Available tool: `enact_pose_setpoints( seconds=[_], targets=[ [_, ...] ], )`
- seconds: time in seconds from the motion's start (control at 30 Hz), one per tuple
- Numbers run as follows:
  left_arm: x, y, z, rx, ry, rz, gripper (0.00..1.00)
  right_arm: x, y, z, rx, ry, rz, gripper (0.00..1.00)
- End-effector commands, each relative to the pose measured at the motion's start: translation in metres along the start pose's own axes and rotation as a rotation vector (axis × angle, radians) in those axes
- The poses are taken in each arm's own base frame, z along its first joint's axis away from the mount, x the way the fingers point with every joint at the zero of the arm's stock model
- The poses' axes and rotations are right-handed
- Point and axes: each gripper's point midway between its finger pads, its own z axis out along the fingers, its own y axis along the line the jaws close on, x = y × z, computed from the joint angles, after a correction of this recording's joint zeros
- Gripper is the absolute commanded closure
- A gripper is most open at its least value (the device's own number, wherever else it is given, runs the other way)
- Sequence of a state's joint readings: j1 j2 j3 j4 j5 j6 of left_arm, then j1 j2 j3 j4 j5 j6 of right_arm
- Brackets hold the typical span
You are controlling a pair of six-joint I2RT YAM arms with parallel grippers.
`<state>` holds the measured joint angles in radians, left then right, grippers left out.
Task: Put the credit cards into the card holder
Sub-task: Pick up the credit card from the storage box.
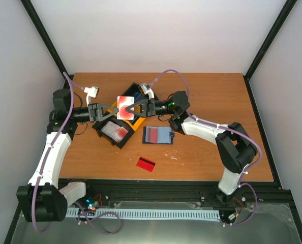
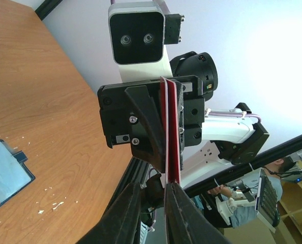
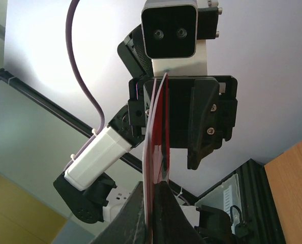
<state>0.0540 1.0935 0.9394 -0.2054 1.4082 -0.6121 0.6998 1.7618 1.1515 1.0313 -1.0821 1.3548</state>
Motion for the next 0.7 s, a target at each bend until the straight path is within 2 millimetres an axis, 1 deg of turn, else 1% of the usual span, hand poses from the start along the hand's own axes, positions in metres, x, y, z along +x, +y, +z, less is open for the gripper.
enact_pose_setpoints(
  seconds=[0.0,0.1,0.23,0.33,0.4,0.47,0.57,0.67],
  targets=[
    [0.000,0.017,0.000,-0.054,-0.027,-0.039,0.84,-0.002,0.045,0.001,-0.076,0.018,-0.174,0.97],
    [0.003,0.022,0.003,-0.071,-0.020,-0.052,0.84,0.000,0.041,0.008,-0.053,0.034,-0.170,0.97],
    [0.005,0.035,0.004,-0.108,-0.013,-0.085,0.90,-0.003,0.043,0.012,-0.063,0.036,-0.177,0.97],
    [0.006,0.033,0.006,-0.096,-0.004,-0.078,0.89,-0.003,0.041,0.014,-0.059,0.044,-0.173,0.97],
    [0.007,0.032,0.009,-0.079,0.010,-0.074,0.84,-0.003,0.035,0.015,-0.047,0.047,-0.159,0.97],
    [0.010,0.034,0.010,-0.068,0.023,-0.078,0.82,-0.004,0.027,0.018,-0.028,0.050,-0.143,0.97],
    [0.012,0.037,0.011,-0.058,0.032,-0.084,0.83,-0.007,0.009,0.020,0.015,0.042,-0.105,0.97],
    [0.011,0.039,0.012,-0.053,0.035,-0.079,0.89,-0.008,-0.001,0.020,0.030,0.032,-0.080,0.97]
  ],
)
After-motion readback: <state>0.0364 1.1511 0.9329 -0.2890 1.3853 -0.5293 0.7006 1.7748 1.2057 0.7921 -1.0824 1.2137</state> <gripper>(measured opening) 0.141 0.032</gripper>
